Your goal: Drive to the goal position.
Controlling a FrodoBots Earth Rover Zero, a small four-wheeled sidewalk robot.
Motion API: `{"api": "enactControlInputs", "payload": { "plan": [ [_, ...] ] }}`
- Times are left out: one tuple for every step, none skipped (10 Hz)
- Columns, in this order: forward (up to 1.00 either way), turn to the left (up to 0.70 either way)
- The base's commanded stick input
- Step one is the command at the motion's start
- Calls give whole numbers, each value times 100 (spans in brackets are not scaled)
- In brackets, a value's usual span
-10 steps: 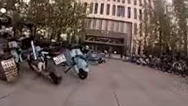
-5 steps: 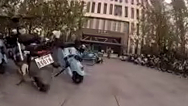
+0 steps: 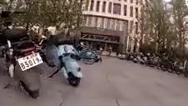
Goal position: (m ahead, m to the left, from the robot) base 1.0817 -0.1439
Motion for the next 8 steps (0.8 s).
{"api": "enactControlInputs", "payload": {
  "plan": [
    [0,-45],
    [0,-45],
    [0,-45],
    [0,-45],
    [0,-45],
    [0,-45],
    [0,-45],
    [0,-45]
  ]
}}
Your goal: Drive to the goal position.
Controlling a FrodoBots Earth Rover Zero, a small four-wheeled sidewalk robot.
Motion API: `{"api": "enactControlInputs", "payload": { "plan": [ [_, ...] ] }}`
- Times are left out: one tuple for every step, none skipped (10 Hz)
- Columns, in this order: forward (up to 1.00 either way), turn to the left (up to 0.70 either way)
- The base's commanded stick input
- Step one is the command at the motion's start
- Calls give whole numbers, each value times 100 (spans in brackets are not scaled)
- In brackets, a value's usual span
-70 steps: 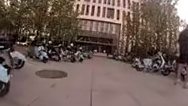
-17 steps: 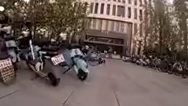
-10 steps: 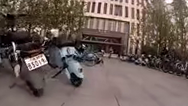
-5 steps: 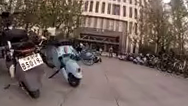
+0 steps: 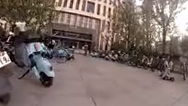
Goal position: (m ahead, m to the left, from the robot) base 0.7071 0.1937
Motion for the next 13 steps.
{"api": "enactControlInputs", "payload": {
  "plan": [
    [0,-45],
    [0,-45],
    [0,-45],
    [0,-45],
    [0,-32],
    [0,-14],
    [4,0],
    [18,0],
    [26,0],
    [34,0],
    [42,0],
    [45,0],
    [45,0]
  ]
}}
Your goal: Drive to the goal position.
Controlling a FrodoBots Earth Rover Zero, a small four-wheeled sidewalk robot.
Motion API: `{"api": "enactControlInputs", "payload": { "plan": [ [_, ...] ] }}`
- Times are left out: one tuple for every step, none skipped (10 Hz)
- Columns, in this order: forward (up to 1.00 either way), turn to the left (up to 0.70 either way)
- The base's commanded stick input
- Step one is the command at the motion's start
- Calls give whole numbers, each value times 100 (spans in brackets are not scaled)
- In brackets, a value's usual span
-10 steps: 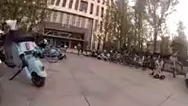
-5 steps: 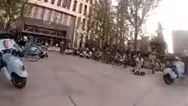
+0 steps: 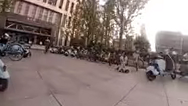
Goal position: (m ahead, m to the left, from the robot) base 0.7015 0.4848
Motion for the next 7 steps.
{"api": "enactControlInputs", "payload": {
  "plan": [
    [45,0],
    [45,0],
    [45,0],
    [45,0],
    [45,0],
    [45,0],
    [45,0]
  ]
}}
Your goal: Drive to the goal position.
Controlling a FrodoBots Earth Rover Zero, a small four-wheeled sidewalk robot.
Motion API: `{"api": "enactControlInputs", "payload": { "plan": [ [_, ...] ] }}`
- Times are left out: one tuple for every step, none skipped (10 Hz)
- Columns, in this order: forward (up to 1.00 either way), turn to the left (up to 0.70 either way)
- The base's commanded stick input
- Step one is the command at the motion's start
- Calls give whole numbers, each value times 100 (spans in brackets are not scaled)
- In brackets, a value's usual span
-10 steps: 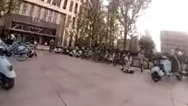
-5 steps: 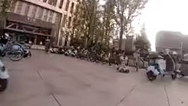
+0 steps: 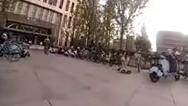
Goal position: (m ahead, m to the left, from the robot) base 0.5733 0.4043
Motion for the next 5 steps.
{"api": "enactControlInputs", "payload": {
  "plan": [
    [45,0],
    [45,0],
    [45,0],
    [45,0],
    [45,0]
  ]
}}
